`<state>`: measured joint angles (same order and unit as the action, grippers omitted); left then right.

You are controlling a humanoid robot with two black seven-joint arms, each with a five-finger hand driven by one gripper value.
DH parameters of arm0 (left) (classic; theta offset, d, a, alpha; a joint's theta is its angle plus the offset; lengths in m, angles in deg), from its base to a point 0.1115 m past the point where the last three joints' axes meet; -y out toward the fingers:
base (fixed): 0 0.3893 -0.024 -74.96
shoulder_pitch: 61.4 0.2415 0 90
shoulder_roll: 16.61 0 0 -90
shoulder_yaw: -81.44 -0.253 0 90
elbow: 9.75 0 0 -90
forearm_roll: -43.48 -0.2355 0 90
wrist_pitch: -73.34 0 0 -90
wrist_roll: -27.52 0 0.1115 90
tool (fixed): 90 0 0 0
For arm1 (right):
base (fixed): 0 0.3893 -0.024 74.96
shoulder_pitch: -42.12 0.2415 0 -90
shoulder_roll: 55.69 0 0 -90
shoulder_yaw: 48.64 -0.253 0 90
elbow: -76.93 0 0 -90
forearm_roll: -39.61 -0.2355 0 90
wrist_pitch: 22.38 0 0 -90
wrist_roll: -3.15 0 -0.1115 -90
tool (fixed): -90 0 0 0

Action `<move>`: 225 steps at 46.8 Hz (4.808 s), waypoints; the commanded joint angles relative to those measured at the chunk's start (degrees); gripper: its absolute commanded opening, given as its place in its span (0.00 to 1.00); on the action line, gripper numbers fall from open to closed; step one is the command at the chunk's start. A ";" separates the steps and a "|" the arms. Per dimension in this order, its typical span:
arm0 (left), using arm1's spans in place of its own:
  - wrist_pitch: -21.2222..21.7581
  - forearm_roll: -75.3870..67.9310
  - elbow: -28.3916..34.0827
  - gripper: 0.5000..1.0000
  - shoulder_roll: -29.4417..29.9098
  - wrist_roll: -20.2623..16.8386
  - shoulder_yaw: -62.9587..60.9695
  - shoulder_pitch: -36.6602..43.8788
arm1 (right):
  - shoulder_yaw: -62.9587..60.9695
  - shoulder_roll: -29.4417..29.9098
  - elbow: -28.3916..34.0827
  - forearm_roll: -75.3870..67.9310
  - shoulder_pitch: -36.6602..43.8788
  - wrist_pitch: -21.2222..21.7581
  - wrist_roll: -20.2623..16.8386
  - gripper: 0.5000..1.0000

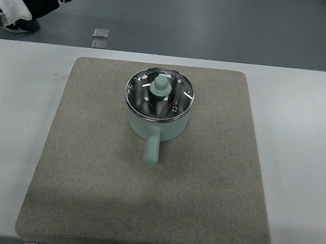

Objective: Place lid left of pot with left hand

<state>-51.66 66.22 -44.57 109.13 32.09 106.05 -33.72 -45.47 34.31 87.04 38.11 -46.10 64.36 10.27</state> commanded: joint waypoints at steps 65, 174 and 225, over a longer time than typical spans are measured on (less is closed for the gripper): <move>0.00 -90.40 -24.50 0.99 2.58 -20.74 -0.27 -8.78 | 0.00 0.00 -0.01 0.00 -0.02 0.00 0.00 0.85; 4.50 -118.81 -29.43 0.30 -8.75 -20.13 -8.27 -14.50 | 0.00 0.00 -0.01 0.00 0.07 0.00 0.00 0.85; 4.68 -120.65 -29.51 0.00 -8.67 -20.13 -8.18 -14.94 | 0.00 0.00 -0.01 0.00 -0.02 0.00 0.00 0.85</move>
<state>-46.99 -54.44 -74.21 100.46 11.96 97.79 -48.35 -45.48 34.31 87.05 38.12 -46.06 64.37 10.27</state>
